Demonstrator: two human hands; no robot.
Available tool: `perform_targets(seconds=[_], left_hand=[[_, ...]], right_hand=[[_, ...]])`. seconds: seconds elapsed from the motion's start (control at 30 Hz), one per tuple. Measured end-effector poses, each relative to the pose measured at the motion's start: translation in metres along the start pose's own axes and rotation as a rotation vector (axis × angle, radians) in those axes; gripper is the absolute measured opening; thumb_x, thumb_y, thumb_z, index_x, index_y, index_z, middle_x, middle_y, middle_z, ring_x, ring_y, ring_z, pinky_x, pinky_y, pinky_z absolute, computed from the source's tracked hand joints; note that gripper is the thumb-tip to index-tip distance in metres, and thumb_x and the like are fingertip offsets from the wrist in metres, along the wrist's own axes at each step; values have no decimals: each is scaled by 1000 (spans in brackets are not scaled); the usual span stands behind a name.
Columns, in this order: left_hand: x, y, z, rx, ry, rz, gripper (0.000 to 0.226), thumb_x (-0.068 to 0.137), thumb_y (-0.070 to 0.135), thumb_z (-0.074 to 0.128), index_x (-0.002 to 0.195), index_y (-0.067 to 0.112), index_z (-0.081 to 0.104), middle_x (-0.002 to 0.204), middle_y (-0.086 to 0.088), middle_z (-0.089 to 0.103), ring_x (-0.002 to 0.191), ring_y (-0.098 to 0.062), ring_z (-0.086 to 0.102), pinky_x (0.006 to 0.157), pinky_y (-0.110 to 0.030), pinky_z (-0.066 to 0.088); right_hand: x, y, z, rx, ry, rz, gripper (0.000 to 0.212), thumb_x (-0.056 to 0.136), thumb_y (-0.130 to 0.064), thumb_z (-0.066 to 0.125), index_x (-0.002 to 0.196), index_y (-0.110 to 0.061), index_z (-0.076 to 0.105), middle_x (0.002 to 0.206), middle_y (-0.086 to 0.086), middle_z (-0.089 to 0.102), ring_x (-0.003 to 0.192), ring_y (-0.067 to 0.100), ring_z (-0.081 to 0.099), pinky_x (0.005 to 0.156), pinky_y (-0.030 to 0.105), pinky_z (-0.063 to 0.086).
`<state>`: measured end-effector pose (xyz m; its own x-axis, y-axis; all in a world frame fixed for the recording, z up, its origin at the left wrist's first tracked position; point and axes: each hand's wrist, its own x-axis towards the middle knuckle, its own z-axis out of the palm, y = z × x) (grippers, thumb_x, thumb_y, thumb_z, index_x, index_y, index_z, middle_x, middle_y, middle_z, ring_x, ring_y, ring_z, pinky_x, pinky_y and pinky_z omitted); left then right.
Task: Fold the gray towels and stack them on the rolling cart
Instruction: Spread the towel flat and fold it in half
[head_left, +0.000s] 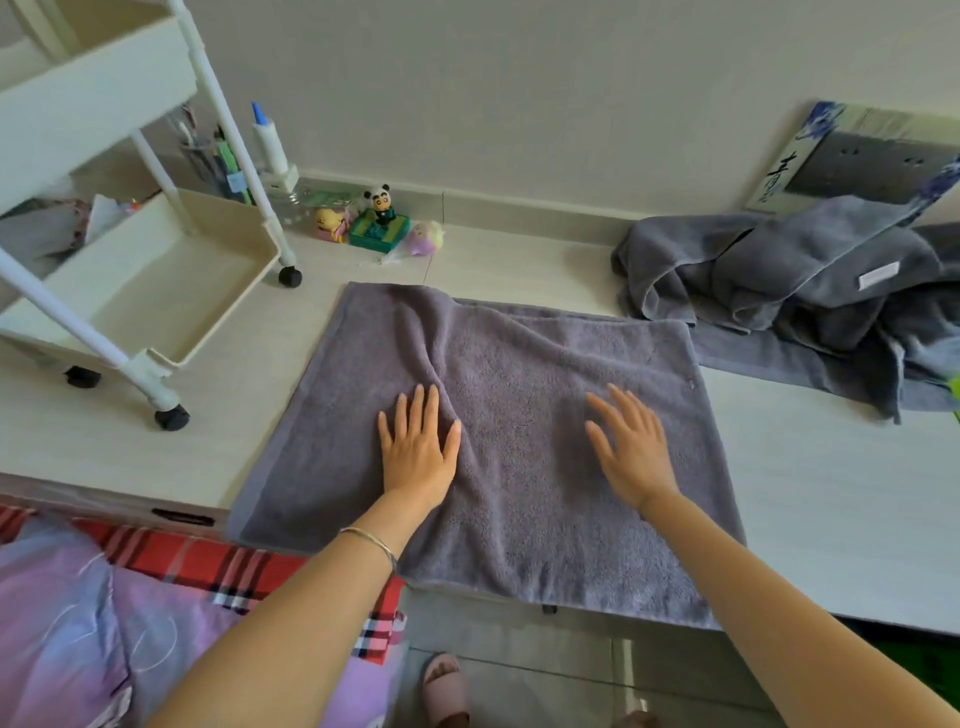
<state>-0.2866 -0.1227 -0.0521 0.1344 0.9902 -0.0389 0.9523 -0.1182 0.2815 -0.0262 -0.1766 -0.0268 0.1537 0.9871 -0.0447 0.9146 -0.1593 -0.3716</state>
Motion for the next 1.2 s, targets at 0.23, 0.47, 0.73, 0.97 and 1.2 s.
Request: perform_targets(seconds=[0.23, 0.47, 0.73, 0.97, 1.2], left_hand=[[6, -4, 12, 60, 26, 2, 72, 90, 55, 10, 145, 16, 35, 150, -5, 37, 141, -31, 27, 114, -55, 11], [37, 6, -11, -28, 197, -37, 51, 92, 47, 26, 95, 8, 58, 96, -16, 61, 92, -36, 57, 87, -47, 44], [100, 8, 0, -39, 27, -24, 67, 97, 53, 16, 151, 14, 10, 159, -6, 8, 147, -23, 4, 119, -41, -3], [97, 6, 3, -82, 92, -34, 78, 86, 61, -1, 151, 20, 15, 159, 0, 12, 147, -16, 6, 120, -36, -3], [97, 7, 5, -74, 108, -37, 74, 88, 61, 3, 151, 24, 15, 159, 1, 13, 147, -16, 7, 119, -35, -4]], right_hand=[[5, 12, 22, -140, -13, 87, 69, 83, -65, -3, 148, -42, 7, 158, -12, 1, 146, 13, -6, 117, 35, -9], [22, 26, 7, -25, 102, 111, 60, 91, -57, 23, 137, -25, 44, 144, 2, 41, 137, 25, 29, 118, 39, 6], [132, 12, -30, 322, -3, 63, 34, 93, -34, 54, 121, -15, 55, 129, 6, 50, 121, 23, 46, 103, 39, 37], [202, 18, -23, 83, -115, -26, 29, 91, -43, 55, 99, -16, 64, 97, 3, 60, 96, 23, 55, 91, 39, 42], [230, 38, -48, 98, -10, -104, 29, 90, -33, 61, 76, -8, 62, 67, 8, 58, 70, 31, 55, 65, 31, 36]])
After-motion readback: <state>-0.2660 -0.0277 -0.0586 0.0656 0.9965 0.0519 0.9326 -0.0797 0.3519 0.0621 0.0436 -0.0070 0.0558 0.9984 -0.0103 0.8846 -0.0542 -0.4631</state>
